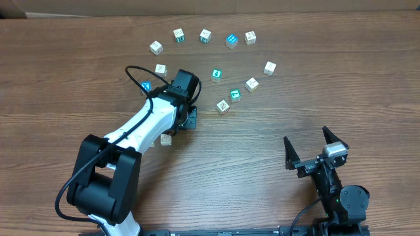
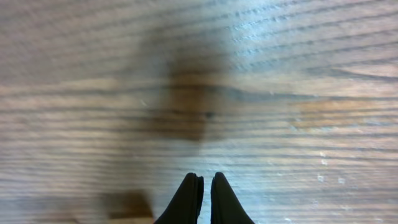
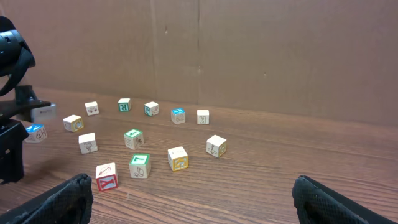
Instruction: Form a horizontal line
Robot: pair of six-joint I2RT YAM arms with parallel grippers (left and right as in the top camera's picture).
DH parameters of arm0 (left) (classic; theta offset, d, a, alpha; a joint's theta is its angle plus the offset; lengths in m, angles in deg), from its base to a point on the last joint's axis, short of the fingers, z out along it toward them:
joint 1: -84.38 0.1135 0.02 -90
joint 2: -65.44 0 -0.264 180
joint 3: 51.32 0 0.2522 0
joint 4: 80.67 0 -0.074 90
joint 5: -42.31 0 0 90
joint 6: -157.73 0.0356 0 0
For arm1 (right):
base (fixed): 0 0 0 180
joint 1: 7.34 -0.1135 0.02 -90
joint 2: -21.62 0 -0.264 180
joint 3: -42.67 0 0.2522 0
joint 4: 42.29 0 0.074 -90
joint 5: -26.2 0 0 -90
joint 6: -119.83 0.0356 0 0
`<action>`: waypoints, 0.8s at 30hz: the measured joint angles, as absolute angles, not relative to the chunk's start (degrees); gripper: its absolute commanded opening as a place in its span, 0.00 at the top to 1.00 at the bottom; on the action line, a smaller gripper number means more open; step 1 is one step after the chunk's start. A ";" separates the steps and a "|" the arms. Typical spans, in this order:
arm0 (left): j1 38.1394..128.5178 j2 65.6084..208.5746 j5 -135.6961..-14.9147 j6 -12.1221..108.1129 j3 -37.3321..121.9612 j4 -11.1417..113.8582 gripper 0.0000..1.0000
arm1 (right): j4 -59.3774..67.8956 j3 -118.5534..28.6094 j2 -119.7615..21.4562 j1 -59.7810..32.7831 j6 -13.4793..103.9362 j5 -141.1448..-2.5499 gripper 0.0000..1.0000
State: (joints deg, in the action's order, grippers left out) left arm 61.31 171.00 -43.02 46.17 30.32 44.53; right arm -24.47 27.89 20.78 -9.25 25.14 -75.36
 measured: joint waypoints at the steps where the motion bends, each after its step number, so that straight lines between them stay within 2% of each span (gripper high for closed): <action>1: 61.31 171.00 -43.61 45.23 30.32 43.74 0.96 | -24.45 27.89 20.78 -9.25 25.12 -75.36 0.00; 12: 61.31 171.00 -49.27 40.86 30.32 42.36 0.96 | -24.49 27.89 20.78 -9.25 25.12 -75.36 0.00; 24: 60.65 171.00 -50.08 40.64 30.32 41.82 0.96 | -24.45 27.89 20.78 -9.25 25.12 -75.36 0.00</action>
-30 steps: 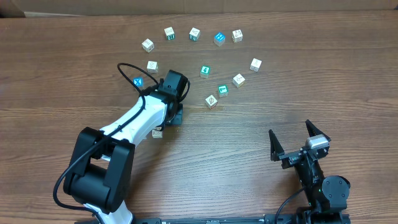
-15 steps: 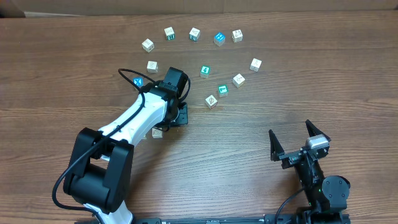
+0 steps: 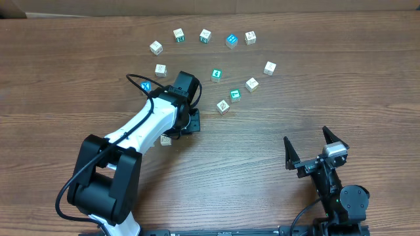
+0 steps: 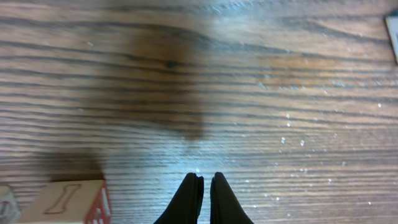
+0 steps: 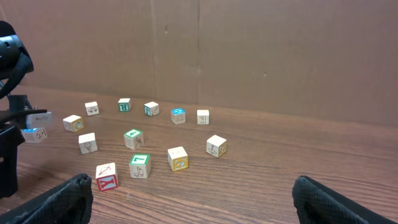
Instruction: Form a horizontal line
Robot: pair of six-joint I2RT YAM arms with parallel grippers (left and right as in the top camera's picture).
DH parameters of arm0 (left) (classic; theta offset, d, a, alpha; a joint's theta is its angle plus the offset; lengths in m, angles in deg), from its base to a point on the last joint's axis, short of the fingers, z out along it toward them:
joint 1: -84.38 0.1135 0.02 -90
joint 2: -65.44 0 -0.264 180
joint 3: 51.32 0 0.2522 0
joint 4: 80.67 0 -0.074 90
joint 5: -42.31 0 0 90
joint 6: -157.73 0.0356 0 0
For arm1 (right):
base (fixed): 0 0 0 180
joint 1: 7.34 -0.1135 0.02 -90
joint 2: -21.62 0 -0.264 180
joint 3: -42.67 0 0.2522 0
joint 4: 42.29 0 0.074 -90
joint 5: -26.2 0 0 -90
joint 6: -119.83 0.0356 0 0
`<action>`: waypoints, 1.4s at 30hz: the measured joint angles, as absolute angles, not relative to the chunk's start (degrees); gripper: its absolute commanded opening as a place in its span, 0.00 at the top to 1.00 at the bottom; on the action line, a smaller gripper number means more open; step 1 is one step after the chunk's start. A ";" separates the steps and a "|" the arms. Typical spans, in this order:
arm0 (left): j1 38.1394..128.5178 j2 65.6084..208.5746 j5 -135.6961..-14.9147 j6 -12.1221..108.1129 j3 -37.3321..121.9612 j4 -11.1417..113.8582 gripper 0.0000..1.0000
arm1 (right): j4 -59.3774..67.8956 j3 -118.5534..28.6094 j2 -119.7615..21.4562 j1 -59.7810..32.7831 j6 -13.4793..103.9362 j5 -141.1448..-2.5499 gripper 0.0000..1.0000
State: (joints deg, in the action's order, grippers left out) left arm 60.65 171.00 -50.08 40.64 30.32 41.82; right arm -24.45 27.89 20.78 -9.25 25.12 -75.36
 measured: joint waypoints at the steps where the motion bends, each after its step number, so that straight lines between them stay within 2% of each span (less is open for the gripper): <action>1: 60.32 171.00 -50.08 40.64 30.32 41.77 0.96 | -24.47 27.89 20.78 -9.25 25.12 -75.36 0.00; 10: 57.46 171.00 -50.08 40.62 30.32 39.85 0.96 | -24.47 27.89 20.78 -9.25 25.12 -75.36 0.00; 42: 57.46 173.38 -50.08 38.89 30.32 37.47 0.96 | -24.47 27.89 20.78 -9.25 25.10 -75.36 0.00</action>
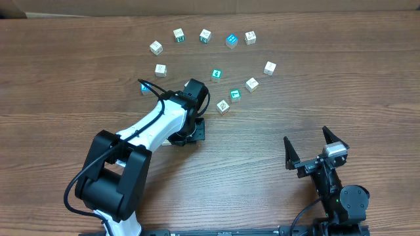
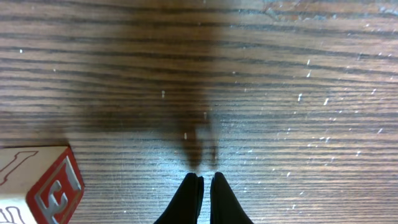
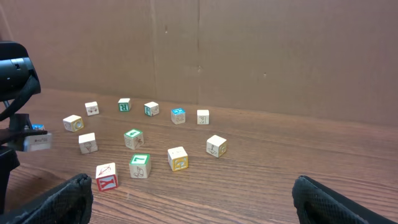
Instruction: Form a horizontal line
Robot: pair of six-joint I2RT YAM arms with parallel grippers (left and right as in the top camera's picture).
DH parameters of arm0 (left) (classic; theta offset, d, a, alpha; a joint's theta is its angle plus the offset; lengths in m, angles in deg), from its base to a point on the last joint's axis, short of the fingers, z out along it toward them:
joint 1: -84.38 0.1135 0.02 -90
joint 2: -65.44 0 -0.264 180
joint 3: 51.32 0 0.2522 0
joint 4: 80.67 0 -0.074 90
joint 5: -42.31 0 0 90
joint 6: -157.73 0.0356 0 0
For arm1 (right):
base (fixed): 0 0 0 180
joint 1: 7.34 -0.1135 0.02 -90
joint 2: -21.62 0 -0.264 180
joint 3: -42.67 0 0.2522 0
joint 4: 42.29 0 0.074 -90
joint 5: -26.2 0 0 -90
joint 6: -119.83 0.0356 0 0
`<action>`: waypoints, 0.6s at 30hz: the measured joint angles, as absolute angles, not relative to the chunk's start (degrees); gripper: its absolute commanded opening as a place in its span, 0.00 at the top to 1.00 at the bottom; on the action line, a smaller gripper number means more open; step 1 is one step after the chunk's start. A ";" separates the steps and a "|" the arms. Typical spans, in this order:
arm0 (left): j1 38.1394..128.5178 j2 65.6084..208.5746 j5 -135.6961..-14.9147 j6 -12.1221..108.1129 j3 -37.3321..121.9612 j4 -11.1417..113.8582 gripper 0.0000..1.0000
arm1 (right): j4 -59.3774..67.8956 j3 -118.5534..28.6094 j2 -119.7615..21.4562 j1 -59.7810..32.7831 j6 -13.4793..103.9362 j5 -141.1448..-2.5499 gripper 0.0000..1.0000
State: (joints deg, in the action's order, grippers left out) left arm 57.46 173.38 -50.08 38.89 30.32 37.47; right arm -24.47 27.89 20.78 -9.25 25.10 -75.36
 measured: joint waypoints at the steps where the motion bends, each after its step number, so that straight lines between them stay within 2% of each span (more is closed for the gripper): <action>1: 57.44 173.38 -50.08 38.89 30.32 37.36 0.96 | -24.45 27.89 20.78 -9.25 25.10 -75.36 0.00; 18: 57.61 173.38 -45.03 38.89 30.32 36.40 0.96 | -24.47 27.89 20.78 -9.25 25.12 -75.38 0.00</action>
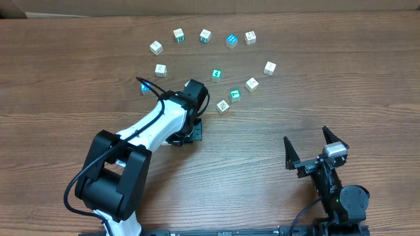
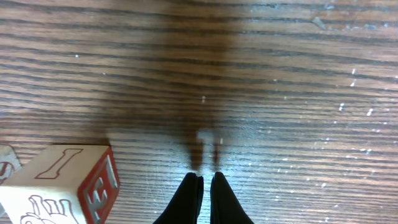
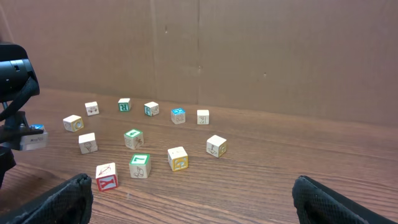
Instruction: Form a horizontal line
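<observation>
Small wooden letter blocks lie scattered in a loose arc across the far half of the table, from one at the left (image 1: 155, 47) to one at the right (image 1: 270, 67). One red-lettered block (image 2: 62, 183) lies low and left of my left gripper (image 2: 205, 177), a short gap away; the arm hides it in the overhead view. My left gripper (image 1: 187, 132) is shut and empty, low over bare wood. My right gripper (image 1: 314, 154) stands open and empty near the front right, far from every block.
A cardboard wall (image 3: 249, 50) stands behind the table. Nearest the left arm are a red-and-white block (image 1: 223, 106), a green one (image 1: 235, 95) and a blue one (image 1: 144, 86). Bare wood lies between the two arms.
My left gripper, still shut, has shifted slightly toward the red-lettered block, which now shows more fully at the lower left of the left wrist view. The right arm has not moved.
My left gripper was shut over bare wood, with the red-lettered block showing beside the arm in the overhead view. Then the block came into the wrist view's lower left. Later the arm stood over it, and now the shut fingers sit closer to its right side.
</observation>
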Robot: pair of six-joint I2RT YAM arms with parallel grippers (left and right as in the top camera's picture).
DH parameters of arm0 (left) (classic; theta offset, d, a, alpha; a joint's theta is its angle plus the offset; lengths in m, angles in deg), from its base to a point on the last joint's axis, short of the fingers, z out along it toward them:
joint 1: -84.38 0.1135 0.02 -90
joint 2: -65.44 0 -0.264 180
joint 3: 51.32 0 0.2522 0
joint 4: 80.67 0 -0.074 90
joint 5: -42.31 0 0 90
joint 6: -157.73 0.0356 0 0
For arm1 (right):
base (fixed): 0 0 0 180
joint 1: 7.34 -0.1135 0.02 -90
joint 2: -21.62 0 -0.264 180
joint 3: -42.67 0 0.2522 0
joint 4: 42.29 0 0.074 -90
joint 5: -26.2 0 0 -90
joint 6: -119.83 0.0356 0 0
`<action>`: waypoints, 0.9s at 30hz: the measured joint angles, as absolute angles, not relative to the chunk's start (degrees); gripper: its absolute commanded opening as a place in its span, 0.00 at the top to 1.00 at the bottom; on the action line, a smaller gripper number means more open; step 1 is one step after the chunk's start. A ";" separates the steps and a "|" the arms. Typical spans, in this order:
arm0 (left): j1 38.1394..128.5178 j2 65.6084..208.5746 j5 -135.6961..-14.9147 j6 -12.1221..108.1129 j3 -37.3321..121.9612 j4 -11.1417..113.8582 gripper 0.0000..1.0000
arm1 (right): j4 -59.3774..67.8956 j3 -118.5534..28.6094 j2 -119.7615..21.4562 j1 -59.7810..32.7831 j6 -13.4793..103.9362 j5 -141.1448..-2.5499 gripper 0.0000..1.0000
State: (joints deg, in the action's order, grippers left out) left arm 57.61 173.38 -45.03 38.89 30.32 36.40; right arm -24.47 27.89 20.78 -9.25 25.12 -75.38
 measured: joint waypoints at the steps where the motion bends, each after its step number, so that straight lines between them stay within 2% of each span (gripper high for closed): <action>1: 57.70 173.38 -44.81 38.89 30.32 36.29 0.96 | -24.47 27.89 20.78 -9.25 25.12 -75.38 0.00; 27: 59.41 173.38 -41.38 38.91 30.32 34.74 0.96 | -24.47 27.89 20.78 -9.25 25.12 -75.36 0.00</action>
State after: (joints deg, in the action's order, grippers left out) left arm 59.41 173.38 -41.38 38.91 30.32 34.74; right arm -24.47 27.89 20.78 -9.25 25.12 -75.36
